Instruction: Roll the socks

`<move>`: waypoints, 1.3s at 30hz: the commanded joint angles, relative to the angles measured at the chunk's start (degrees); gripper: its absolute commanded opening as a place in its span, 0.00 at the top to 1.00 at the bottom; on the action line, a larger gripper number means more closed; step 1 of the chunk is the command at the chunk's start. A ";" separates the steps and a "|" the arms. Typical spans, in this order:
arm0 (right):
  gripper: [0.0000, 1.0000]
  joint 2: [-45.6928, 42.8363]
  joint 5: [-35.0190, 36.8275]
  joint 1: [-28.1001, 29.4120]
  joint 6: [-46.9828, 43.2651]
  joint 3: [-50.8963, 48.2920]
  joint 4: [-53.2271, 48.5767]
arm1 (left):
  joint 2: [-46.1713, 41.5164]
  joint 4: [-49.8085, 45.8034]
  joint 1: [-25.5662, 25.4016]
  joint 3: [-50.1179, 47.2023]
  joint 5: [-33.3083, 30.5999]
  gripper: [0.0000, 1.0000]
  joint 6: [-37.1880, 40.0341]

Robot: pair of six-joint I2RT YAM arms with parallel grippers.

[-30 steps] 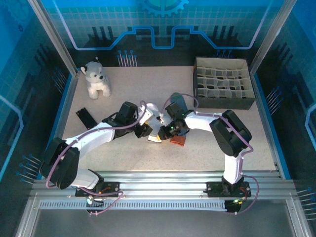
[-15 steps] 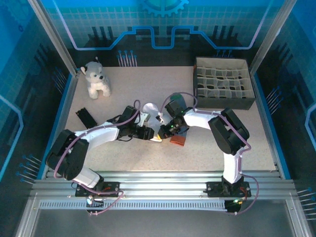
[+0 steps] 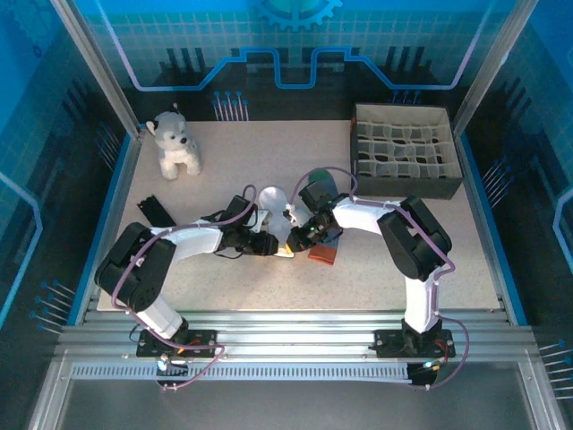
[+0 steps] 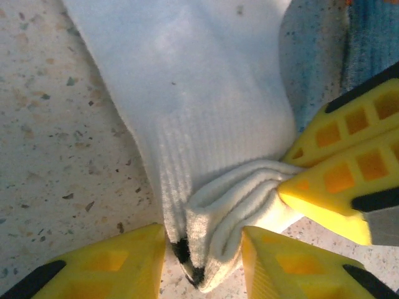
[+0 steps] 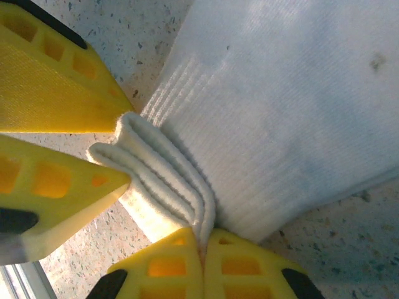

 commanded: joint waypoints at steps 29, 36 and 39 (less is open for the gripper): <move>0.66 -23.43 20.51 10.38 -42.48 -36.57 51.63 | 7.03 -9.16 0.14 4.17 0.21 0.76 -0.52; 0.62 -19.01 21.44 11.52 -50.48 -33.06 50.10 | 7.07 -10.58 0.13 4.98 0.61 0.76 -0.03; 0.62 -18.38 22.01 12.29 -52.99 -32.08 49.08 | 7.18 -10.80 0.13 5.24 0.66 0.76 -0.05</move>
